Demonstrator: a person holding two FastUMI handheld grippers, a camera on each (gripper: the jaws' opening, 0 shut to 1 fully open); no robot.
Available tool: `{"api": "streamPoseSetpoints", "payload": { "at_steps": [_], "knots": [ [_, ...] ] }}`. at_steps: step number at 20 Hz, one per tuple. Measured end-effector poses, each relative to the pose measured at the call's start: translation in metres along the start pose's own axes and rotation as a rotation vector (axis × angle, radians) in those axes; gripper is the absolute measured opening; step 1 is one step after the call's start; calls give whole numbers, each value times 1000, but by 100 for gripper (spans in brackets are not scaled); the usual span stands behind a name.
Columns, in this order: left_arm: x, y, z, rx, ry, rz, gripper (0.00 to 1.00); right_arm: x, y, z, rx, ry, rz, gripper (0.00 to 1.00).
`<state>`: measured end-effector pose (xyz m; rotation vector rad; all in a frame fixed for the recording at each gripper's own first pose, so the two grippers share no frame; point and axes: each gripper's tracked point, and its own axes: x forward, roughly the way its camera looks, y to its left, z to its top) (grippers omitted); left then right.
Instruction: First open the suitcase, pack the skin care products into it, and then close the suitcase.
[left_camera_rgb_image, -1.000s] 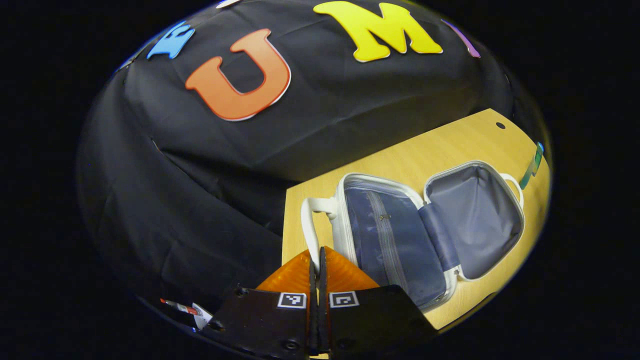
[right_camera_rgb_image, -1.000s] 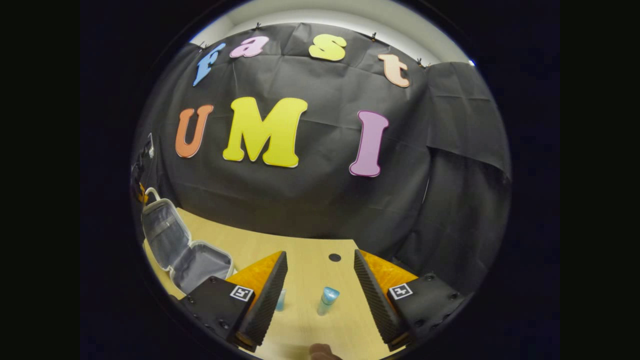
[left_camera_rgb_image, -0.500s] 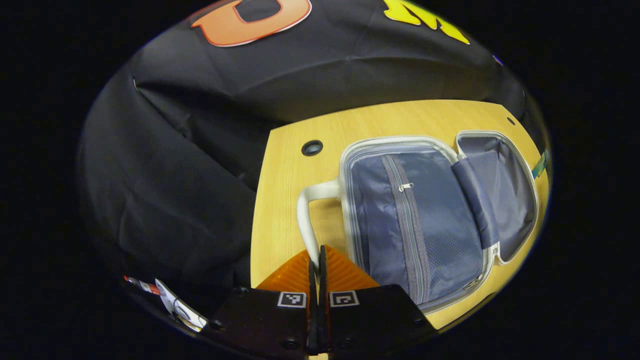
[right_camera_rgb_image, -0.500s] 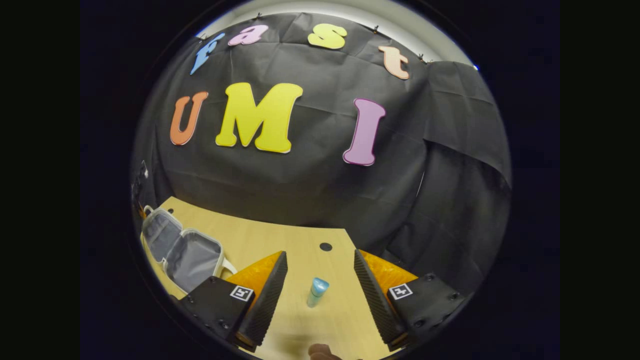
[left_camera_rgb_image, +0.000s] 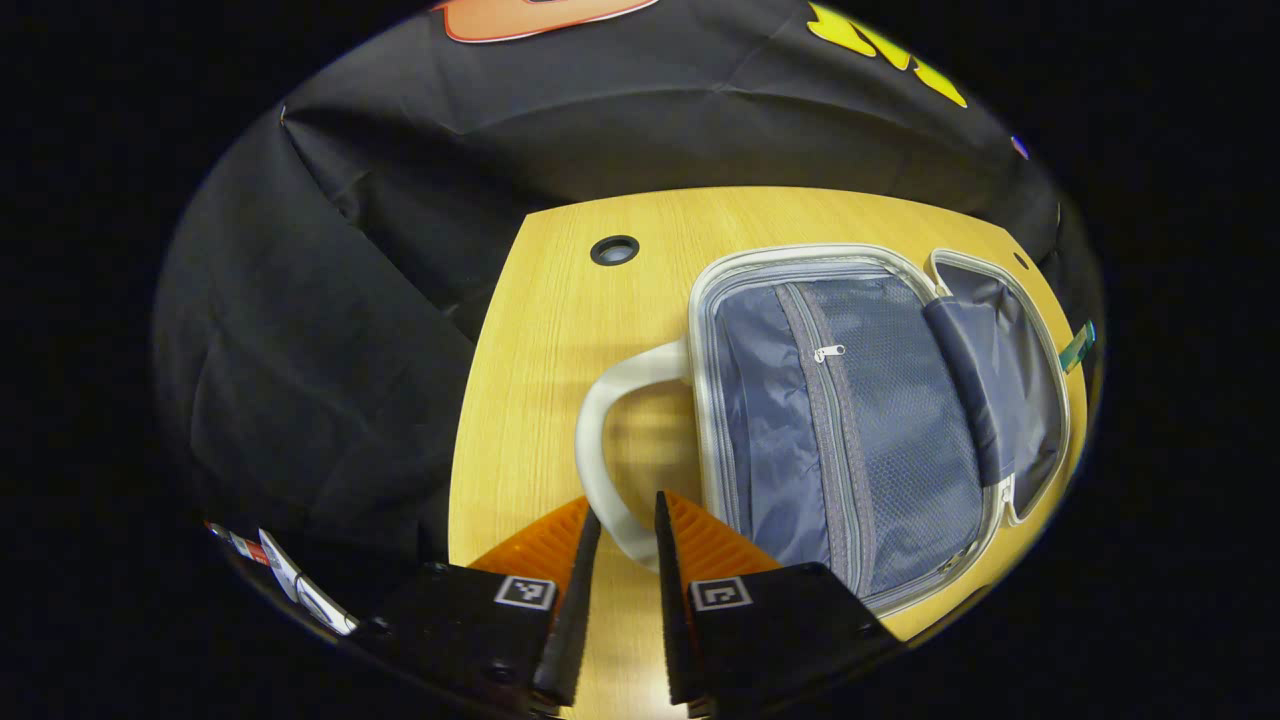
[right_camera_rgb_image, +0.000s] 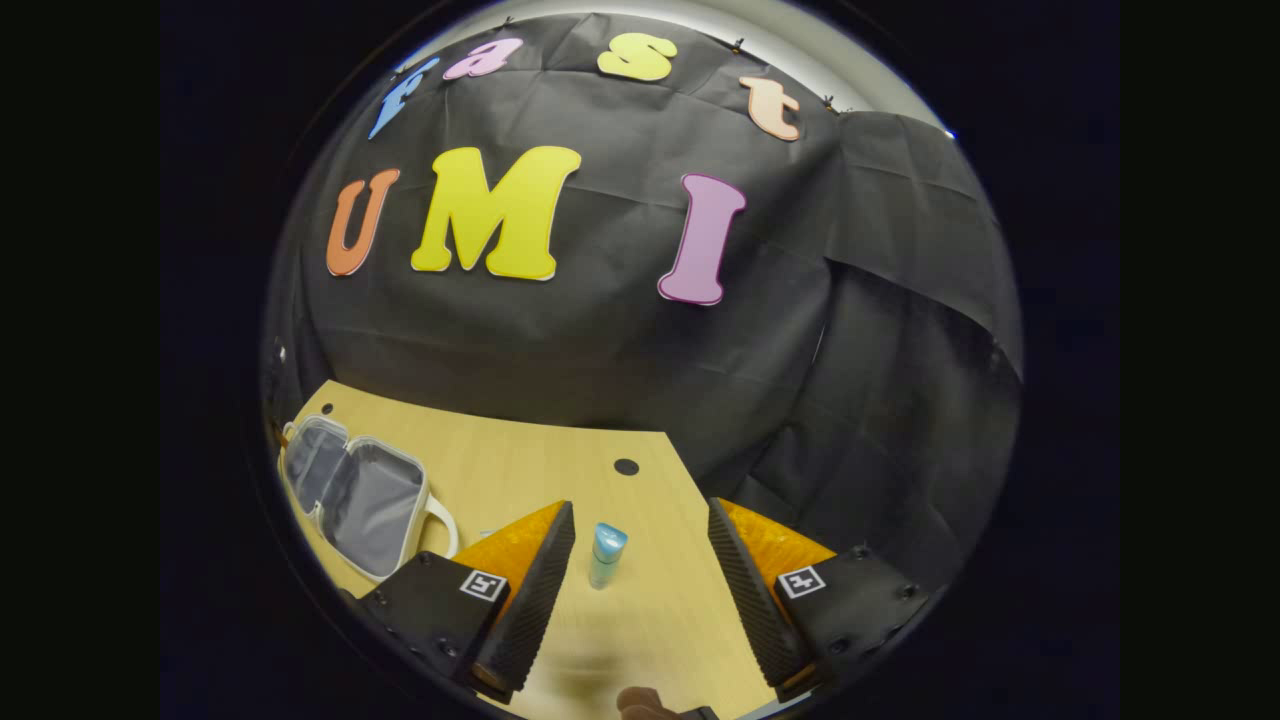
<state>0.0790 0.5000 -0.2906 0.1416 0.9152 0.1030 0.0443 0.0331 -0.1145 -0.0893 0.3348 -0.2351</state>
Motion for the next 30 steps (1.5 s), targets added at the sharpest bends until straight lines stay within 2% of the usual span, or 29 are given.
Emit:
{"api": "streamPoseSetpoints", "payload": {
  "at_steps": [2,5,8,10,16,18,19,23,25,30],
  "knots": [
    [-13,0,13,-2,-62,8,49,1,-4,-6,-3,5,5,78],
    [-45,0,33,18,-140,61,99,3,-14,-12,20,9,18,80],
    [-85,-32,66,34,-280,72,97,7,-24,-17,29,1,37,80],
    [-106,-73,83,46,-368,48,97,10,-31,-25,36,13,59,79],
    [-163,-223,109,114,-542,-102,97,20,-64,-37,28,25,98,80],
    [-177,-279,109,128,-548,-187,93,24,-72,-39,37,25,110,80],
    [-180,-304,108,132,-548,-223,99,26,-78,-42,37,29,114,80],
    [-194,-419,93,213,-548,-354,98,30,-94,-54,20,45,130,78],
    [-193,-462,80,250,-520,-416,99,30,-103,-59,6,49,136,80],
    [-175,-544,65,275,-468,-507,99,28,-126,-76,-32,71,151,80]
  ]
}}
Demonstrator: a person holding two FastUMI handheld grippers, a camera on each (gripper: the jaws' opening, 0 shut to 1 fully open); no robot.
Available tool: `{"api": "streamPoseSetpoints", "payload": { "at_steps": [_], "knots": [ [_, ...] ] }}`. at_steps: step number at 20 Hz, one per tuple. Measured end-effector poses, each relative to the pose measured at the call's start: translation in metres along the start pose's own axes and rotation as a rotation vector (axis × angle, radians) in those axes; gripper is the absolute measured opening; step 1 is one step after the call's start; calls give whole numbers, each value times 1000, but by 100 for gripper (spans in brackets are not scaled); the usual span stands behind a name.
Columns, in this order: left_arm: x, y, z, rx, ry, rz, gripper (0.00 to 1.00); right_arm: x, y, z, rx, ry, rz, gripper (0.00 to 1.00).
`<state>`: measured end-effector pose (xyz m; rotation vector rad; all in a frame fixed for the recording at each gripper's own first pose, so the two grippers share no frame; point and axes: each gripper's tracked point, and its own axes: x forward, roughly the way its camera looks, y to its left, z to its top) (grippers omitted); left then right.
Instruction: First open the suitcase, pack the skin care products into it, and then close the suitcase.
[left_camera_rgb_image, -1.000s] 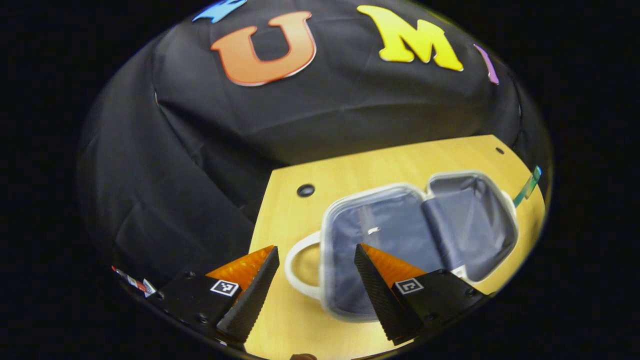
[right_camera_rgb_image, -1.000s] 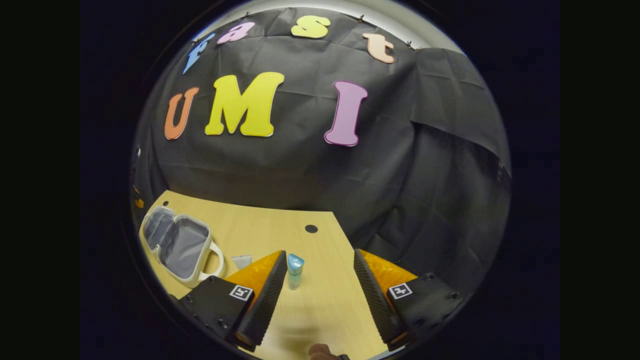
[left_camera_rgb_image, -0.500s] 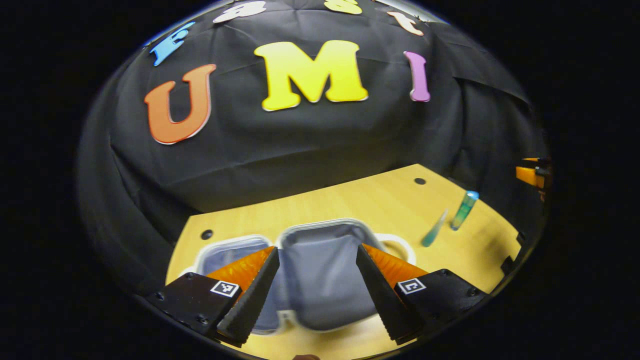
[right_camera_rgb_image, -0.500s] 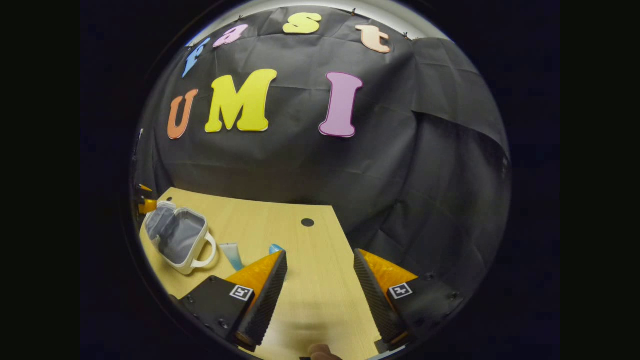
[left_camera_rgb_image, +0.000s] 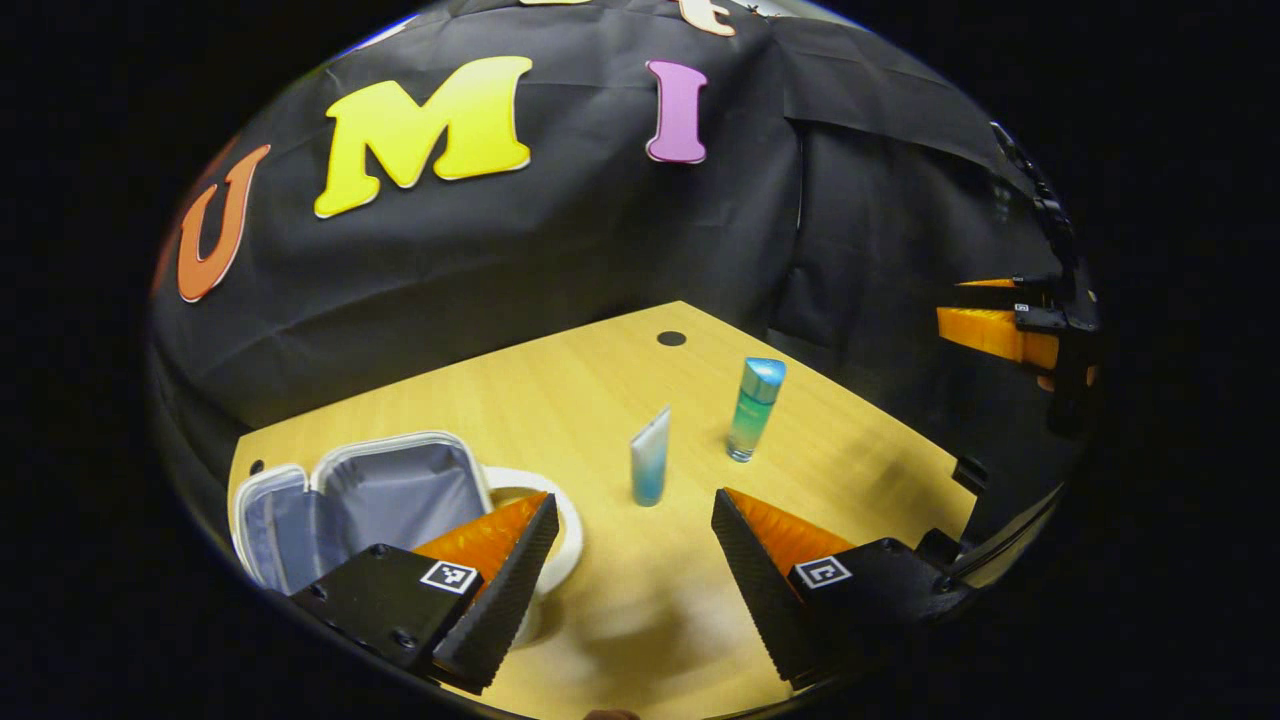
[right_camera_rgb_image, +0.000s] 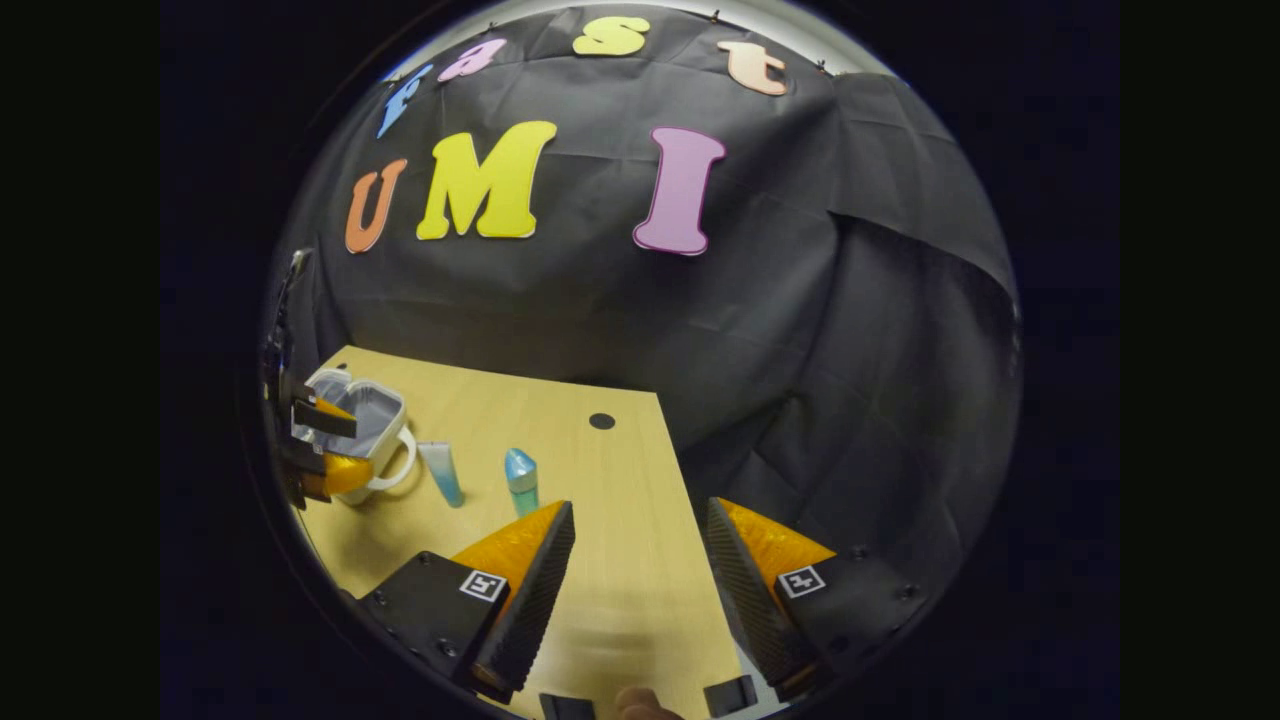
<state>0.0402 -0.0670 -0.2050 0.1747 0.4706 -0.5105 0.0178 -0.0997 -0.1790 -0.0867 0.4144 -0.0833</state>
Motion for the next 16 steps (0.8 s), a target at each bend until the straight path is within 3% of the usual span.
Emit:
{"api": "streamPoseSetpoints", "payload": {
  "at_steps": [3,8,11,14,16],
  "knots": [
    [33,-17,-6,-36,5,3,99,2,-12,-12,-12,27,9,80],
    [98,1,-29,-158,27,121,100,21,-21,-29,-31,80,31,80],
    [123,7,-37,-205,29,154,100,39,-22,-44,-61,113,52,80],
    [138,12,-34,-195,11,183,100,57,-11,-52,-72,137,94,79],
    [144,17,-35,-169,19,219,92,64,-4,-55,-84,137,123,80]
  ]
}}
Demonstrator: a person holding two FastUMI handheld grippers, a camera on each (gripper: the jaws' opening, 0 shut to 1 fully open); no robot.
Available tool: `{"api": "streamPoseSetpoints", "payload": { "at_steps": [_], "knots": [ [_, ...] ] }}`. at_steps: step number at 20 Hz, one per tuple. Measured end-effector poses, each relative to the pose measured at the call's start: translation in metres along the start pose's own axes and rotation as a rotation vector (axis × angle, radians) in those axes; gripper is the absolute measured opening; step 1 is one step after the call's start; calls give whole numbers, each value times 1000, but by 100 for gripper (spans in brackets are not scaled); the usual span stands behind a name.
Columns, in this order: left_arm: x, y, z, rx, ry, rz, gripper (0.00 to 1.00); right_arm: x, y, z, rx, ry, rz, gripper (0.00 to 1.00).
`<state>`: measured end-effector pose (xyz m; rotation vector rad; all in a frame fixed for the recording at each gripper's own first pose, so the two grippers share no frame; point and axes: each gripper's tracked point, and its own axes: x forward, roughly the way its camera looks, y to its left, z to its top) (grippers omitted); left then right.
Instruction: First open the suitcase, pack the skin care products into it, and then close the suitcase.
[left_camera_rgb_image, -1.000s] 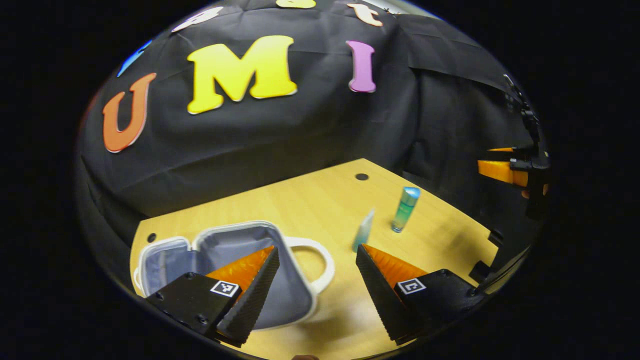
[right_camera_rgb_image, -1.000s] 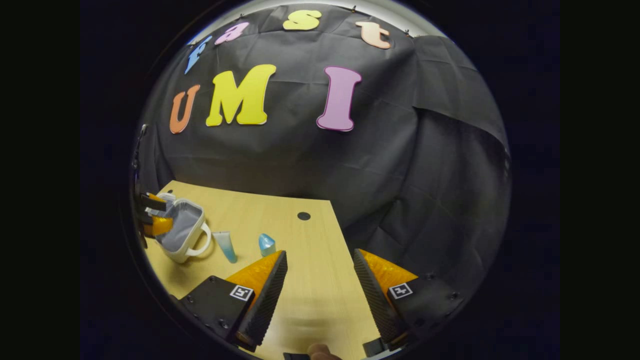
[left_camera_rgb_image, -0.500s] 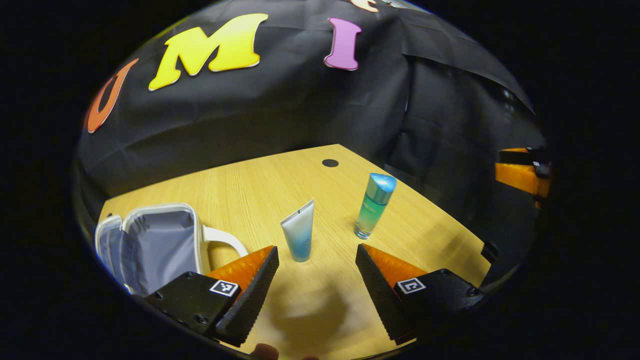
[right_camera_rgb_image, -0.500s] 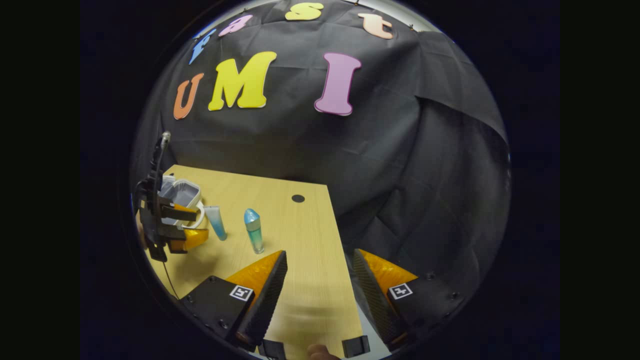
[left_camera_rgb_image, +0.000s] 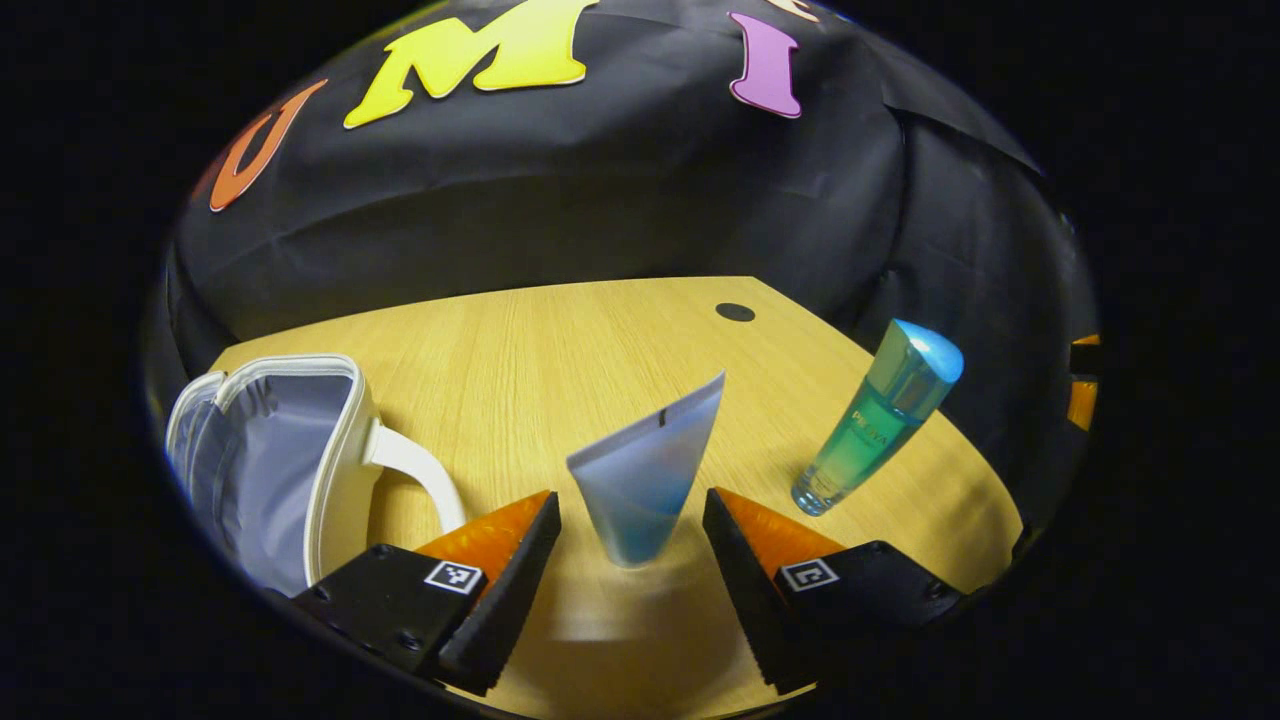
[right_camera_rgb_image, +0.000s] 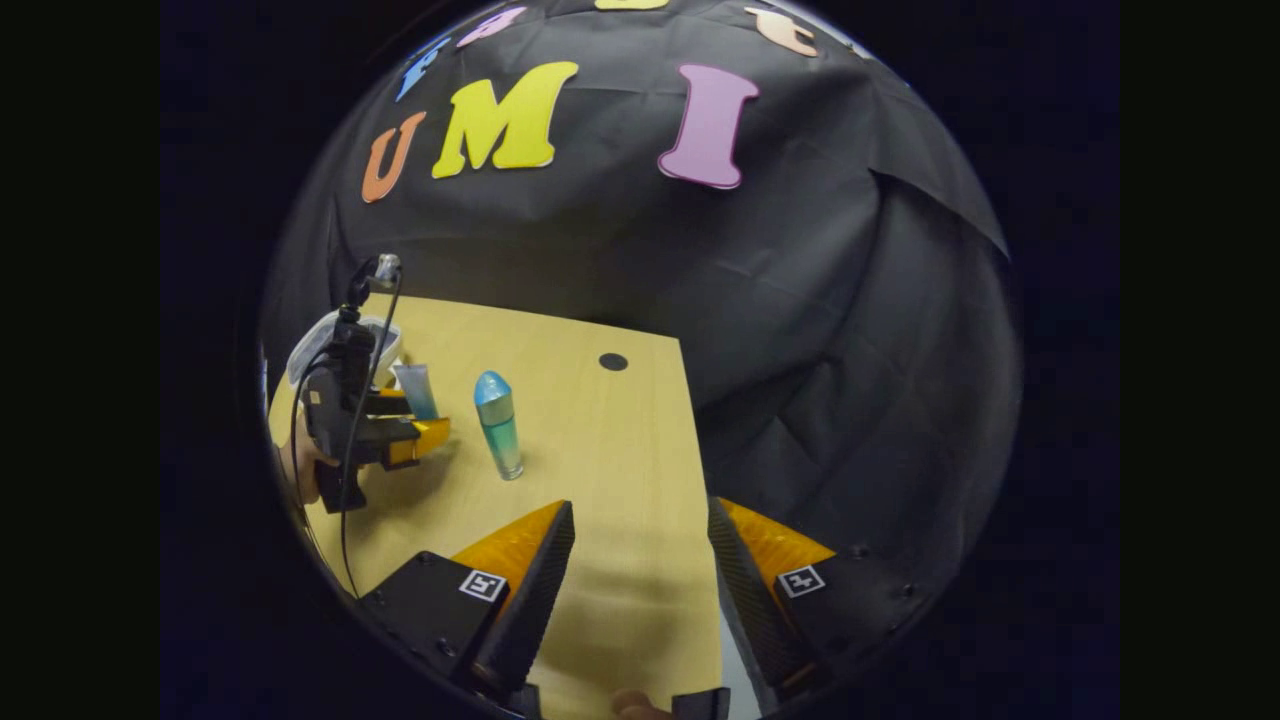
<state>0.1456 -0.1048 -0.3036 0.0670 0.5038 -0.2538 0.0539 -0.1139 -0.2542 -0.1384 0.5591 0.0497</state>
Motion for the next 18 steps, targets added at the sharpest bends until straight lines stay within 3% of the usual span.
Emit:
{"api": "streamPoseSetpoints", "payload": {
  "at_steps": [3,4,5,7,12,13,14,18],
  "knots": [
    [9,-12,-2,11,3,-21,72,17,12,8,-6,-8,38,80],
    [10,-13,-3,17,4,-24,72,19,16,11,-6,-12,53,80],
    [8,-12,-4,22,14,-13,60,21,20,15,3,-20,71,80],
    [12,-11,-4,8,8,-6,47,25,28,20,24,-32,105,80],
    [-18,-7,14,-21,23,-8,43,36,53,25,4,-35,163,80],
    [-32,-4,21,-33,19,4,50,40,61,25,5,-31,173,80],
    [-47,4,33,-36,2,18,42,44,71,26,12,-26,193,79],
    [-111,23,78,-52,-69,44,42,70,111,29,-2,-23,219,80]
  ]
}}
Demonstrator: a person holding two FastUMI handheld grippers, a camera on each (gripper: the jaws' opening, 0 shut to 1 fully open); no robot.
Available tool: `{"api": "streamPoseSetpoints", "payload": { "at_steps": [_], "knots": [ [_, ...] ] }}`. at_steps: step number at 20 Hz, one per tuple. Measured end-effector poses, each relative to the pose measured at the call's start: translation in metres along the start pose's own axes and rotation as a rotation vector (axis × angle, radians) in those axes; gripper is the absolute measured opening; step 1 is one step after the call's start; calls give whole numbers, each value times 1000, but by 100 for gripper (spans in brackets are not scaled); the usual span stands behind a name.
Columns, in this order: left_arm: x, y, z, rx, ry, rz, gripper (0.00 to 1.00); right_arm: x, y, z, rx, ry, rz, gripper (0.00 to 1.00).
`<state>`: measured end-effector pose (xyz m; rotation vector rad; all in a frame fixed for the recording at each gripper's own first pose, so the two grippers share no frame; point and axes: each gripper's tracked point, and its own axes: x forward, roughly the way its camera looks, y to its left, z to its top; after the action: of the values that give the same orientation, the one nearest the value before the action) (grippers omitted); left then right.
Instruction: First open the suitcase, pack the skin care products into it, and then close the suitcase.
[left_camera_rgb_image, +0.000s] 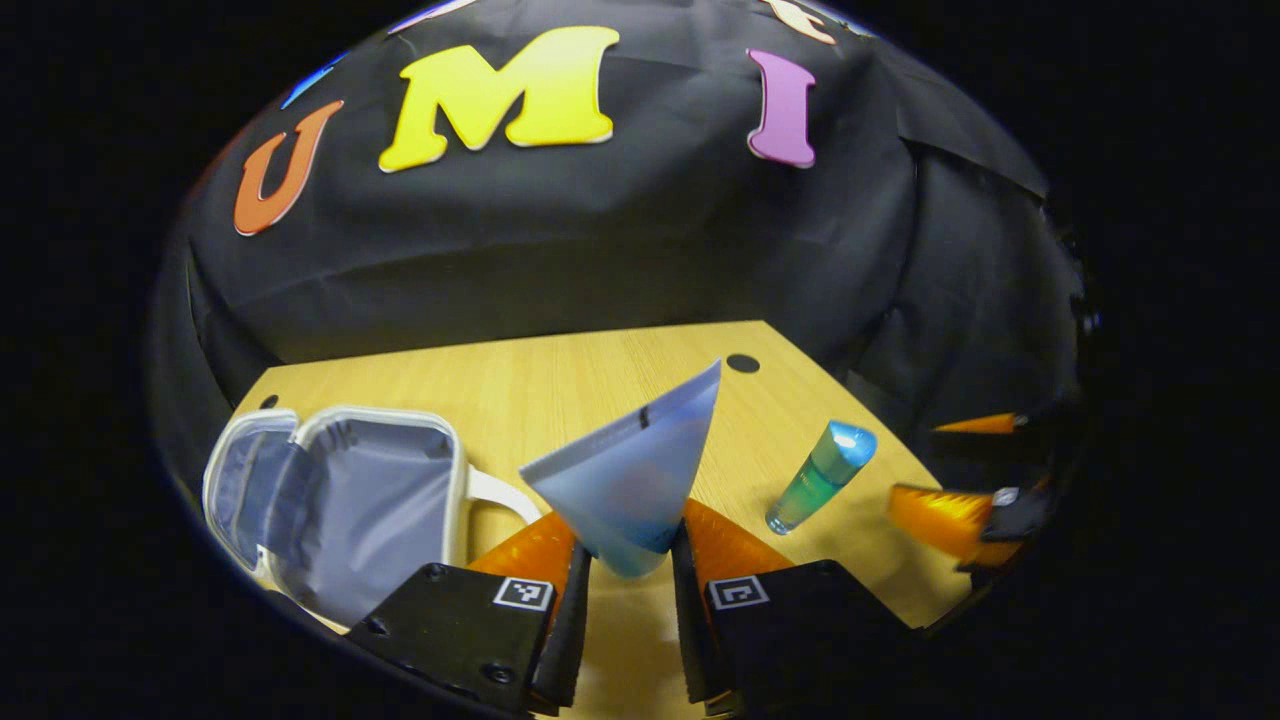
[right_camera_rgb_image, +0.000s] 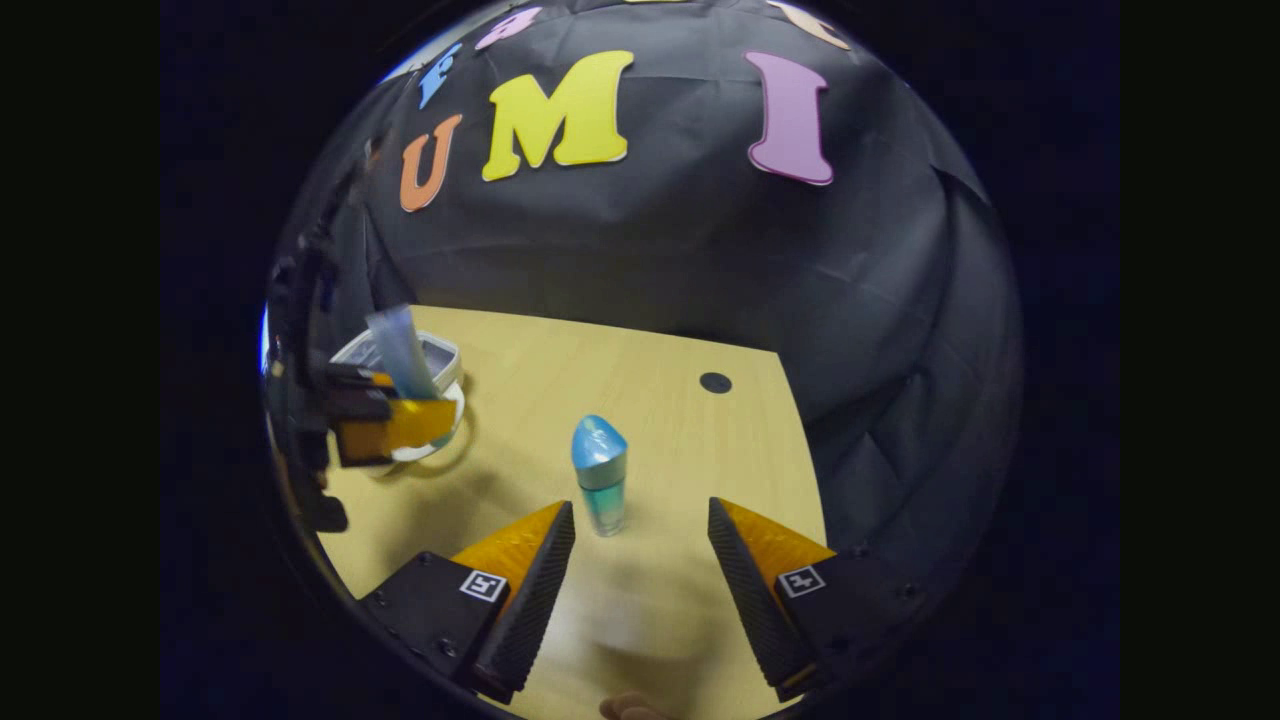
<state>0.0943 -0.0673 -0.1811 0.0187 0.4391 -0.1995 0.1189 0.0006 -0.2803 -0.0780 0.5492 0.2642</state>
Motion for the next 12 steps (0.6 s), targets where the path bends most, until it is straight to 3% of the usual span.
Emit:
{"api": "streamPoseSetpoints", "payload": {
  "at_steps": [6,12],
  "knots": [
    [-83,48,45,-52,-62,81,42,53,27,-3,29,21,-14,80],
    [-154,96,70,-98,-81,152,42,87,22,-13,84,44,-85,77]
  ]
}}
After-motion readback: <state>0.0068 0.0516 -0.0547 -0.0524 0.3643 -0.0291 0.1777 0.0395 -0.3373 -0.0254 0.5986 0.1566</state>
